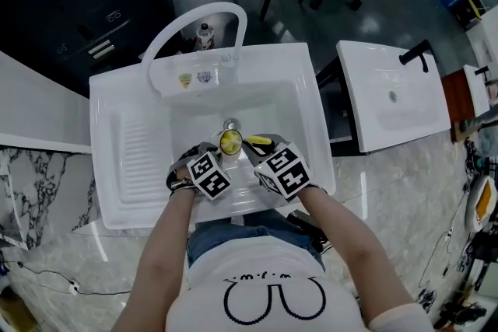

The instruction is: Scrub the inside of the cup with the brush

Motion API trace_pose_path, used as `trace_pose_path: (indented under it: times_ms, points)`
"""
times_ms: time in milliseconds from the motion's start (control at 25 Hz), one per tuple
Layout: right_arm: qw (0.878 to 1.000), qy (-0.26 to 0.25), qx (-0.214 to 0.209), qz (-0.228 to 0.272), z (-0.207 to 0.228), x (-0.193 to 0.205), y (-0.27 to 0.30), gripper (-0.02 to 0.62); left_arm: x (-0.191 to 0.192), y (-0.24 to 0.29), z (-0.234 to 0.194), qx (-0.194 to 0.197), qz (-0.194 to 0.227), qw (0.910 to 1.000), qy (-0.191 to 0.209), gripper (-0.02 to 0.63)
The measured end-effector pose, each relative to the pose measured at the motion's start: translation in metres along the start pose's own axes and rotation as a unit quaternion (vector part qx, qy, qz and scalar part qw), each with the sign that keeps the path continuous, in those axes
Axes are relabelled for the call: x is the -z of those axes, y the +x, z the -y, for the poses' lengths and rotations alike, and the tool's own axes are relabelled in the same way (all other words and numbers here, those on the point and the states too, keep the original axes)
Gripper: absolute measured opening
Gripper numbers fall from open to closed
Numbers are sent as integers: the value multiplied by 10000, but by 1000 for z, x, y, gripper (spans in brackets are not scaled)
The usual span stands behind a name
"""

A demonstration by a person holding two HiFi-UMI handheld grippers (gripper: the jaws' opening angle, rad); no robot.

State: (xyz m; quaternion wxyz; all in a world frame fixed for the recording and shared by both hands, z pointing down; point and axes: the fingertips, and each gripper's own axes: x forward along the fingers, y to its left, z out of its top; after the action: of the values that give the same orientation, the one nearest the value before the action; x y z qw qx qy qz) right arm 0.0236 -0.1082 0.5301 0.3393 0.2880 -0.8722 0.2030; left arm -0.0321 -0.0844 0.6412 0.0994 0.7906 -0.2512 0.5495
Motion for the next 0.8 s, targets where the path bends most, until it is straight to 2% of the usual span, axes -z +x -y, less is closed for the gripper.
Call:
trace_pose_path:
  times_ms: [160, 400, 520, 640, 800]
  points:
    - [9998, -152, -59, -103, -3, 6, 9, 41, 1, 0, 1, -21, -33, 10000, 45, 66]
    - [9962, -470, -283, -677, 0, 18, -2, 43, 2, 0, 1, -31, -37, 9999, 100, 66]
    - [9916, -1026, -246, -748, 1, 16, -14, 43, 3, 1, 1, -38, -55, 9999, 148, 66]
    - [9819, -1727, -176, -761, -1, 8, -31, 48, 3, 0, 1, -44, -44, 9999, 154, 66]
    - [9740, -2100, -46, -853, 0, 8, -45, 49, 2, 1, 1, -32, -39, 9999, 144, 66]
